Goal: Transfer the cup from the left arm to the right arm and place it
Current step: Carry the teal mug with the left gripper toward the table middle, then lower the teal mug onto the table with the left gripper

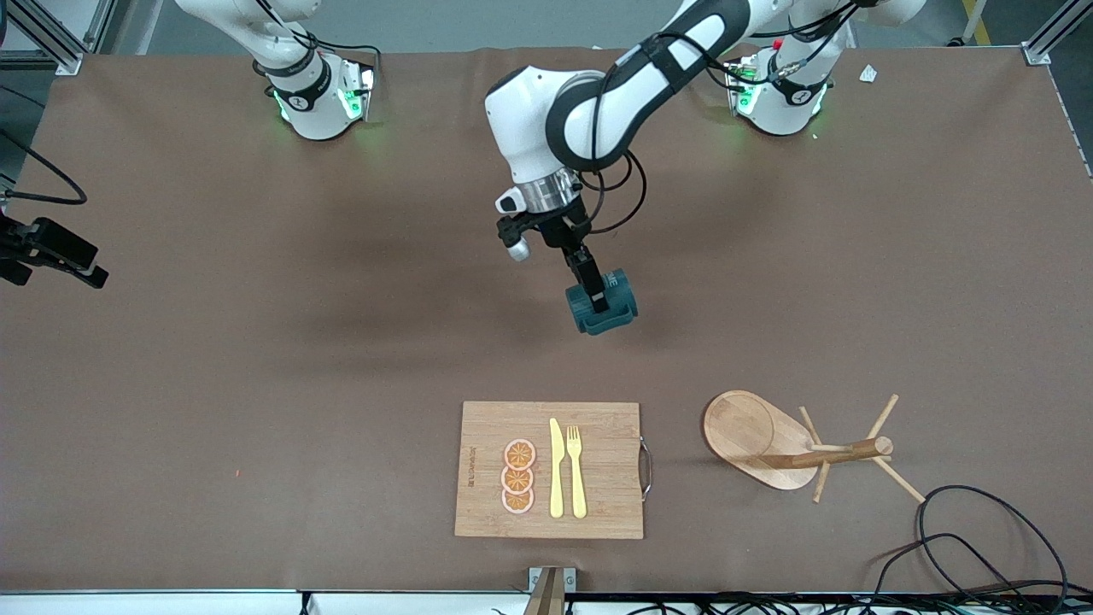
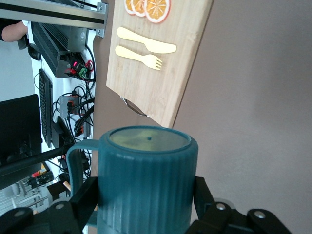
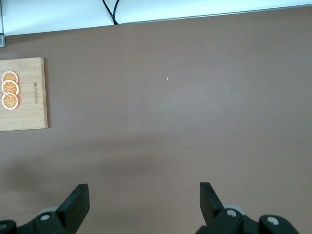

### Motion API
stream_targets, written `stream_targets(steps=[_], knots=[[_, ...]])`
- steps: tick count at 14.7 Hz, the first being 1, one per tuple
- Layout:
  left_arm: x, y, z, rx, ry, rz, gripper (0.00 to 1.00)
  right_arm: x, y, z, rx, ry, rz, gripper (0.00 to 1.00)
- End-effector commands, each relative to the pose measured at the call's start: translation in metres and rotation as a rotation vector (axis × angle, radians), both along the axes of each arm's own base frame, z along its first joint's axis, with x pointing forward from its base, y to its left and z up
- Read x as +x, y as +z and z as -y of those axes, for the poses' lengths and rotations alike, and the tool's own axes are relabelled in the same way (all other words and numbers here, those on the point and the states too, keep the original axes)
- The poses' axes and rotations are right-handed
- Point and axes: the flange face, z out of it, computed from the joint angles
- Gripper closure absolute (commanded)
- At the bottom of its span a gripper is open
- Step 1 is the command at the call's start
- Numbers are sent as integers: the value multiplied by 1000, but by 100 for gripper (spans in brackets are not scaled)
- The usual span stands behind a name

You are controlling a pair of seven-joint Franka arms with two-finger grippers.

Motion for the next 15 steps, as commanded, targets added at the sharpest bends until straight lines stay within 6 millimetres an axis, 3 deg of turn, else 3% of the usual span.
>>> stream_targets(steps=[1,4,8,15], knots=[[-3,6,8,49,-37,49,36,-2,0,1,2,8,-3,0],[-7,1,12,98,-89,56,36,-1,-1,1,3,3,-6,0],[-22,-27,24,202,-164,62,36,-1,-2,2,3,3,-9,0],[-33,-41,33,264,-240,42,36,-1,-2,1,3,3,-9,0]])
